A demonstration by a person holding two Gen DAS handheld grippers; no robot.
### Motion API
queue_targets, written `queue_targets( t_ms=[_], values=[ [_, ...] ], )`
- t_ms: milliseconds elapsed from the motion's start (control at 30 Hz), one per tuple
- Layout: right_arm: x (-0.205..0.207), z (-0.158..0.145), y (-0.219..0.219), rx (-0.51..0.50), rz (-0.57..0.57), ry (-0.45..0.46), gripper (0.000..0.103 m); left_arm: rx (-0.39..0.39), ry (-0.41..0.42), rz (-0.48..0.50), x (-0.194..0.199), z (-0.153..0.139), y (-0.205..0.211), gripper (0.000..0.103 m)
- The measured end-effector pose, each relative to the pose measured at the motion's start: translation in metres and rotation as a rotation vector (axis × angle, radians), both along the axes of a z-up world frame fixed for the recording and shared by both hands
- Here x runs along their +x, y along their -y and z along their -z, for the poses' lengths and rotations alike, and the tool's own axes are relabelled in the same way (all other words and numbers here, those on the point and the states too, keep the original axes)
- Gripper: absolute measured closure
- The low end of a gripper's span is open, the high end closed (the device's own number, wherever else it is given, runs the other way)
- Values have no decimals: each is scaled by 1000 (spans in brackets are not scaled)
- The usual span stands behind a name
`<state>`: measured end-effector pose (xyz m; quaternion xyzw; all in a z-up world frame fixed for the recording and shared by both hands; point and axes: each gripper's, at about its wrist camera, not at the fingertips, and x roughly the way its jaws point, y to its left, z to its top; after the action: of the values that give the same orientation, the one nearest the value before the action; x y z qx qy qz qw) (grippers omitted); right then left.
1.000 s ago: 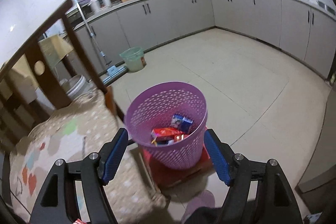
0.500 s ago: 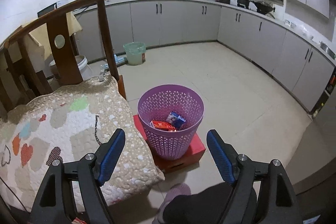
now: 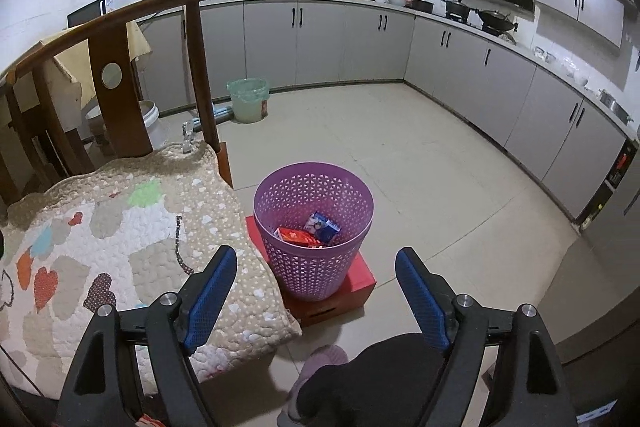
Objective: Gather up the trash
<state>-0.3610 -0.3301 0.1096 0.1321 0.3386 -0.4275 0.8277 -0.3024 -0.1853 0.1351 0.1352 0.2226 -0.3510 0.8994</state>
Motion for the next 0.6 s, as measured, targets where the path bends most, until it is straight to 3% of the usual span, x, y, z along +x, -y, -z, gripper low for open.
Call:
queue_targets(
  t_ms=[600],
  values=[
    [-3, 10, 5, 11, 27, -24, 17, 68, -15, 16, -4, 14, 11, 0]
  ],
)
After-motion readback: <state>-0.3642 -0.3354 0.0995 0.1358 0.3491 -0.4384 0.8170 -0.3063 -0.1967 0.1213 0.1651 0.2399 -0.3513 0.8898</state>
